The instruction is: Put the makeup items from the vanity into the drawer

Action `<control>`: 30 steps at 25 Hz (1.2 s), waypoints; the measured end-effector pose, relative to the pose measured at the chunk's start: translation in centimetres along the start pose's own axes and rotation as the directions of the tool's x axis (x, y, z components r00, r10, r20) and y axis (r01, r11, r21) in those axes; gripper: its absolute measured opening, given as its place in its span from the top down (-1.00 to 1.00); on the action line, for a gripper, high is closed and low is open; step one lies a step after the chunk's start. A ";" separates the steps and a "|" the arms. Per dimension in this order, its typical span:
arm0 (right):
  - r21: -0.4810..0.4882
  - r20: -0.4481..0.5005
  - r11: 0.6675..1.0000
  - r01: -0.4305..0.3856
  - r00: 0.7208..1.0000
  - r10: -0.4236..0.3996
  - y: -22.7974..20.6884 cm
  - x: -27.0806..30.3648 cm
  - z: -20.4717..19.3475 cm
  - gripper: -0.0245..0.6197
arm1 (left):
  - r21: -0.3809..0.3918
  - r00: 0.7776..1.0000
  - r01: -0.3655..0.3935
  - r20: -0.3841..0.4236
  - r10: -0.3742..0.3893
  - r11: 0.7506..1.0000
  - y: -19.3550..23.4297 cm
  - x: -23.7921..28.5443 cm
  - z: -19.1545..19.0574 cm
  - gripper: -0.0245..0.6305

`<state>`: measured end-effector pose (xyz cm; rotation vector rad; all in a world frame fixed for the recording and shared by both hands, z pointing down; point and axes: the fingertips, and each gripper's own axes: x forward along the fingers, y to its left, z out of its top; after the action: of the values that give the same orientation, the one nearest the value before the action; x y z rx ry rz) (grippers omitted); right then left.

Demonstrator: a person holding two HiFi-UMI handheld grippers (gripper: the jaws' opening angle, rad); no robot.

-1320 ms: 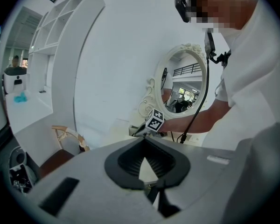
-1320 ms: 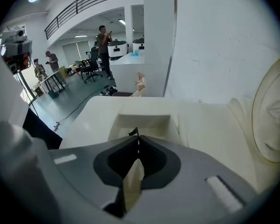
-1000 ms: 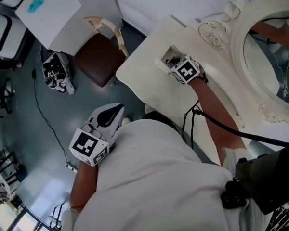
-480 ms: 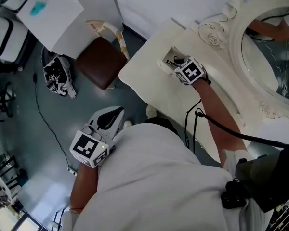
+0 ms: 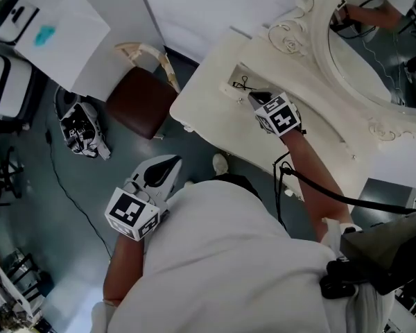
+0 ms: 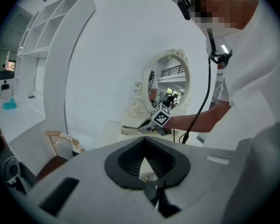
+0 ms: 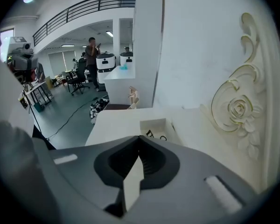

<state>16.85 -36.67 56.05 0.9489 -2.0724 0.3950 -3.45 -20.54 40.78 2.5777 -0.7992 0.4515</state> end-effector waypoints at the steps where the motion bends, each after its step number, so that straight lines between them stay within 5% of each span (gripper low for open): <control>1: 0.011 0.005 1.000 0.004 1.000 -0.004 0.9 -0.6 -0.2 0.92 | 0.006 1.000 0.011 0.001 -0.011 1.000 -0.1 -0.3 -0.1 0.92; 16: 0.147 0.139 0.989 0.013 0.990 -0.034 17.9 -9.1 -3.2 0.92 | 0.084 0.985 0.171 -0.008 -0.171 0.982 -3.3 -6.7 -4.0 0.92; 30: 0.149 0.246 0.989 0.011 0.968 -0.048 29.8 -13.2 -3.0 0.92 | 0.109 0.968 0.249 -0.042 -0.246 0.962 -5.3 -11.9 -8.9 0.92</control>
<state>1.61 -8.62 49.07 1.1671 -2.2764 0.4361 -11.24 -6.93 42.12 2.7224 -0.4429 0.4660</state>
